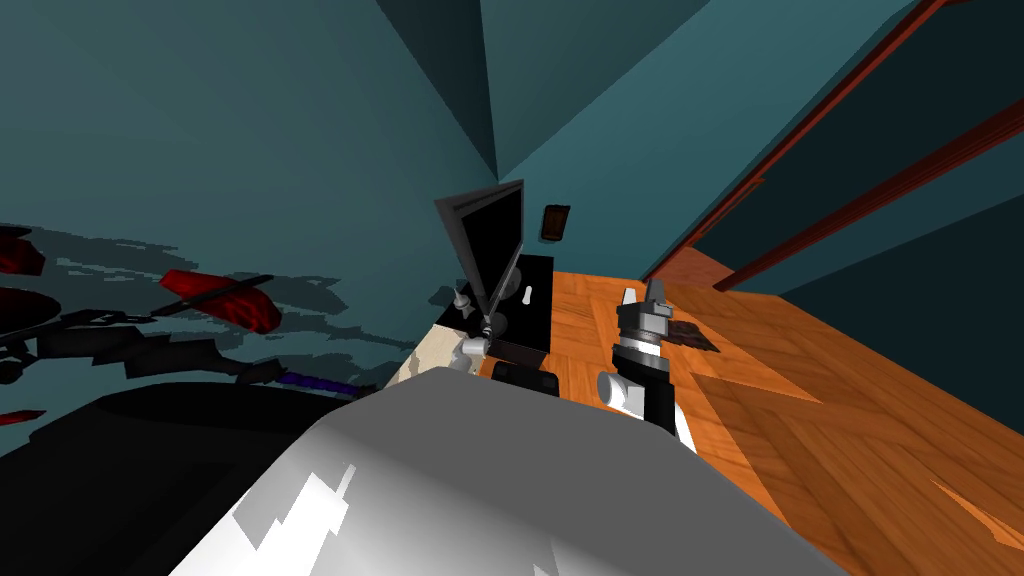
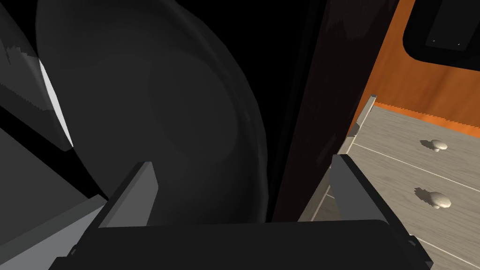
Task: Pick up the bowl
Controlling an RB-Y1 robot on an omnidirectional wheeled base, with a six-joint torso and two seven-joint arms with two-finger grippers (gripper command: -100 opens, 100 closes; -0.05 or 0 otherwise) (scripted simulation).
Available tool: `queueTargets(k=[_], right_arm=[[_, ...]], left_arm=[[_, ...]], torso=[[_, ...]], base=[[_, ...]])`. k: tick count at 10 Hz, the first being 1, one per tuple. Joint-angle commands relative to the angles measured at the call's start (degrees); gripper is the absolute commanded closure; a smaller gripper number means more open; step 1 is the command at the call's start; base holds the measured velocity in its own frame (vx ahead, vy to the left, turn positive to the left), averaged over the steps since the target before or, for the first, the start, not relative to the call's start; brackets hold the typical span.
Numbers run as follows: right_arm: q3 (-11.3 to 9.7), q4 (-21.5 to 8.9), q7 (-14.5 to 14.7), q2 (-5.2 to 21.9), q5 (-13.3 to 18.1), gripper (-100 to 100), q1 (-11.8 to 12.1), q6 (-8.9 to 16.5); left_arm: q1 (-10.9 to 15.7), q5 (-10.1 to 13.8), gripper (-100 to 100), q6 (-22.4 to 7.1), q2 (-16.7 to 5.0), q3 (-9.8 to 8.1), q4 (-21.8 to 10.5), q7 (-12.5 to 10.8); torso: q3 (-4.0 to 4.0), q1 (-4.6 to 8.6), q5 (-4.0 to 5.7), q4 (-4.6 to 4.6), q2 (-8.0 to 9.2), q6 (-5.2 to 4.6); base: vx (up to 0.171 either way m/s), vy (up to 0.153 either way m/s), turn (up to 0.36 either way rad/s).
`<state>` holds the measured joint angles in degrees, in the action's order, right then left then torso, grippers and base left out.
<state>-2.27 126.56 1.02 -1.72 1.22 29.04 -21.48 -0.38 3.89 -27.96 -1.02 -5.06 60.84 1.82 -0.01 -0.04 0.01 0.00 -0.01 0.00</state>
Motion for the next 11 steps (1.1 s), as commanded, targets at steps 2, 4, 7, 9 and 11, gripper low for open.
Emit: queueTargets(k=[2,4,7,9,11], right_arm=[[0.0,0.0,0.0,0.0,0.0,0,0.0,0.0],[0.0,0.0,0.0,0.0,0.0,0,0.0,0.0],[0.0,0.0,0.0,0.0,0.0,0,0.0,0.0],[0.0,0.0,0.0,0.0,0.0,0,0.0,0.0],[0.0,0.0,0.0,0.0,0.0,0,0.0,0.0]], left_arm=[[0.1,0.1,-100,0.8,-0.1,0.09,-0.8,0.0],[0.1,0.2,100,0.9,-0.1,0.10,-0.9,0.0],[0.0,0.1,100,0.9,-0.1,0.14,-1.0,0.1],[-0.2,0.2,100,-0.8,-0.1,-0.02,1.0,0.1],[-0.5,0.3,100,-2.5,-0.2,-0.10,3.0,0.3]], torso=[[0.00,0.01,0.00,0.00,0.01,0.00],[0.01,0.03,0.01,0.01,0.02,0.00],[0.04,0.00,-0.02,0.04,0.03,0.02],[0.06,0.01,-0.01,0.07,0.05,0.03],[0.10,0.06,0.01,0.11,0.10,0.05]], base=[[0.001,0.003,-0.009],[0.000,0.000,0.000],[0.000,0.000,0.000],[-0.002,-0.006,0.023],[-0.004,-0.009,0.027]])
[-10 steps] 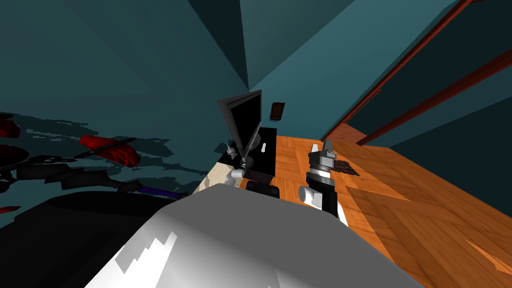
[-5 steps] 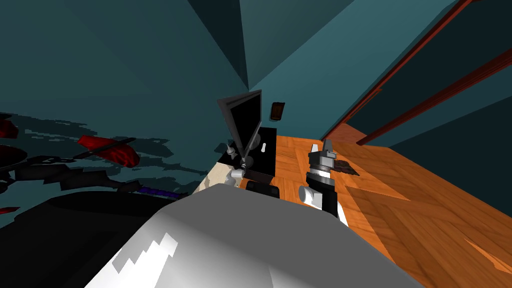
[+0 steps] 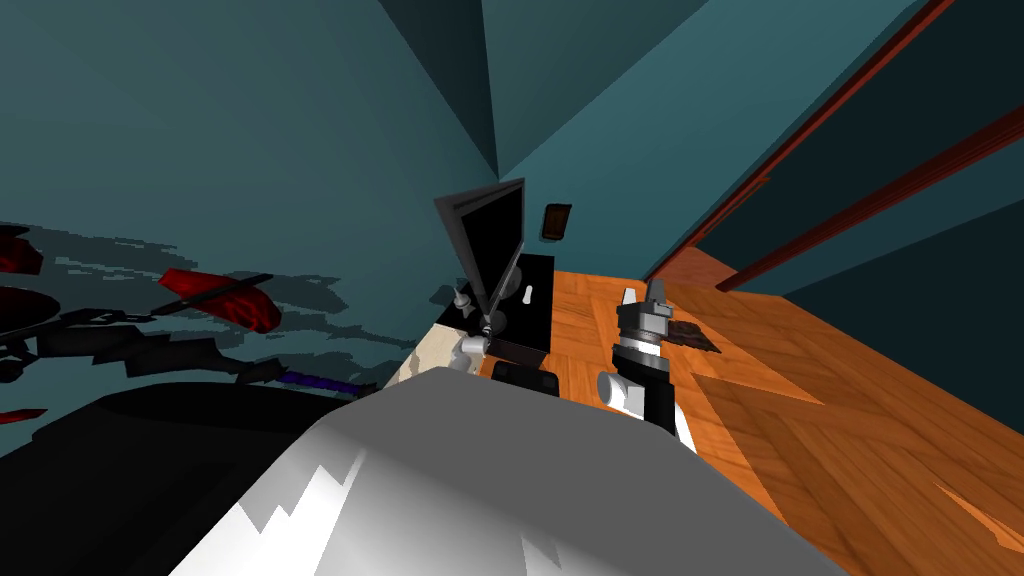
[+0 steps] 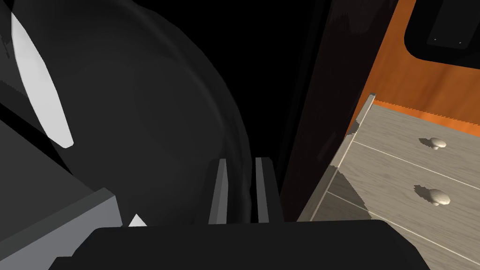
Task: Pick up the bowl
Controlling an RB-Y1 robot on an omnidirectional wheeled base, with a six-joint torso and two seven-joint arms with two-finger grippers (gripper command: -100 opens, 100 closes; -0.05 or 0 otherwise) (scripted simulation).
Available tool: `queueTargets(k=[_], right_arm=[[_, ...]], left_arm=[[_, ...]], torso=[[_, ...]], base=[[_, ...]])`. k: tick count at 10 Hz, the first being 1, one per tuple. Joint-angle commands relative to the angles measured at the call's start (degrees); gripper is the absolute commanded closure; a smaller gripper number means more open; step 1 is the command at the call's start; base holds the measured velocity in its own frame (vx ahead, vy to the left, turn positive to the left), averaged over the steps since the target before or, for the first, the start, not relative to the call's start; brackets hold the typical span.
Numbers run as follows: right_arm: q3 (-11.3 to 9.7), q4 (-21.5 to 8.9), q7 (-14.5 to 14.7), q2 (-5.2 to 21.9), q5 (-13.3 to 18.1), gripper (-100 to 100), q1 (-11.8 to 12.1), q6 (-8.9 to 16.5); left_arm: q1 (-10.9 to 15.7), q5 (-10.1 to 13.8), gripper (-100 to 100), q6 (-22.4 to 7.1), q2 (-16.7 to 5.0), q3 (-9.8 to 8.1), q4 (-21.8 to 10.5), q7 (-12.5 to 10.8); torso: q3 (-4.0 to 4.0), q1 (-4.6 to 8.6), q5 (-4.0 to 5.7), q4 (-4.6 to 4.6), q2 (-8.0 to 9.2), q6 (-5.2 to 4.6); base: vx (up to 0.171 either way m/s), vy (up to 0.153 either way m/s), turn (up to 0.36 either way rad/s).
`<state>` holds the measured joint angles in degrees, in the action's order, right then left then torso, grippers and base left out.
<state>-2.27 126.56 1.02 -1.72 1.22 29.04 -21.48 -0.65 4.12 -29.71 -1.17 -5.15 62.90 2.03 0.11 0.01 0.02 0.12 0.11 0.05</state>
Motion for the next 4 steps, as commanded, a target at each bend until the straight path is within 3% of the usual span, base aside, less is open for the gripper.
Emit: queueTargets(k=[1,3,4], right_arm=[[0.0,0.0,0.0,0.0,0.0,0,0.0,0.0],[0.0,0.0,0.0,0.0,0.0,0,0.0,0.0],[0.0,0.0,0.0,0.0,0.0,0,0.0,0.0]], left_arm=[[-0.4,0.1,100,-1.3,0.0,-0.04,1.6,0.1],[-0.6,0.1,100,-1.9,0.0,-0.03,2.4,0.2],[-0.6,0.2,0,-2.1,0.0,-0.04,2.6,0.2]], torso=[[0.00,0.00,0.00,0.00,0.00,0.00],[0.04,-0.02,0.00,0.02,0.07,0.01],[0.03,-0.02,-0.01,0.01,0.06,0.00]], base=[[-0.002,-0.004,0.011],[-0.013,-0.002,0.003],[0.000,0.000,0.000]])
